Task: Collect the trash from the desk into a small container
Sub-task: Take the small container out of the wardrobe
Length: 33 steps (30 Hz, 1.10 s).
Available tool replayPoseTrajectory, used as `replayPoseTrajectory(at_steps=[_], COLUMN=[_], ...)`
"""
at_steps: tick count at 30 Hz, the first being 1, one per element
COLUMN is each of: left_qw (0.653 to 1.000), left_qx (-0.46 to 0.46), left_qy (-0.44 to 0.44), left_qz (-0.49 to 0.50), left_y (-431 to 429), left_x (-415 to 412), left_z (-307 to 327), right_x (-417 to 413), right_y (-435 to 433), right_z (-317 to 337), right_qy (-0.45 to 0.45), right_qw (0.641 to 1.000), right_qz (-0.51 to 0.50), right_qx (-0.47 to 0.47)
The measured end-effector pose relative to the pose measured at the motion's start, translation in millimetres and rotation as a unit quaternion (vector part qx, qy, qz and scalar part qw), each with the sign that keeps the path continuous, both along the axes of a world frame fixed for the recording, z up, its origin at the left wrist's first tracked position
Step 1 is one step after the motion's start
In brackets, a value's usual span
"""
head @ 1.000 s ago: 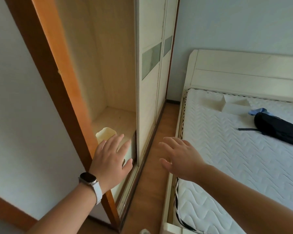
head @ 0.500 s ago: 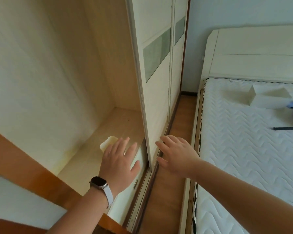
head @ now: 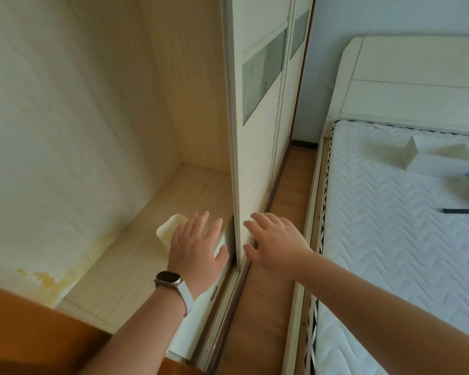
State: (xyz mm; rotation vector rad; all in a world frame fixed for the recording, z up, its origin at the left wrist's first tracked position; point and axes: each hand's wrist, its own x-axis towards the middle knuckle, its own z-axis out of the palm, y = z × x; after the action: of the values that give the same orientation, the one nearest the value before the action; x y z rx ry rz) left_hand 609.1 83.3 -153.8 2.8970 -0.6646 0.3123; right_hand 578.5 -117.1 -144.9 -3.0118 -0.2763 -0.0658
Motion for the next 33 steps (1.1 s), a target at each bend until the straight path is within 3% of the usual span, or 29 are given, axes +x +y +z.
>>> replayPoseTrajectory(at_steps=[13,20,24,27,33], left_qw=[0.995,0.981,0.963,0.932,0.815], left_qx=[0.009,0.061,0.03,-0.044,-0.239], left_qy=[0.093,0.152,0.2,0.247,0.317], left_qz=[0.046,0.107,0.179,0.261,0.423], left_y=[-1,-23,-29,-26,-30], left_x=[30,93,126,138,148], left_z=[-59,-108,-127,-143,-161], right_x=[66,156,215,249,288], right_y=[-1,-30,-42,-50,-34], right_z=[-29,-67,-83,-93,-117], right_qy=[0.035,0.072,0.098,0.135,0.194], right_qw=[0.999,0.99,0.977,0.967,0.94], right_qz=[0.018,0.12,0.183,0.212,0.275], right_qx=[0.008,0.024,0.041,0.045,0.057])
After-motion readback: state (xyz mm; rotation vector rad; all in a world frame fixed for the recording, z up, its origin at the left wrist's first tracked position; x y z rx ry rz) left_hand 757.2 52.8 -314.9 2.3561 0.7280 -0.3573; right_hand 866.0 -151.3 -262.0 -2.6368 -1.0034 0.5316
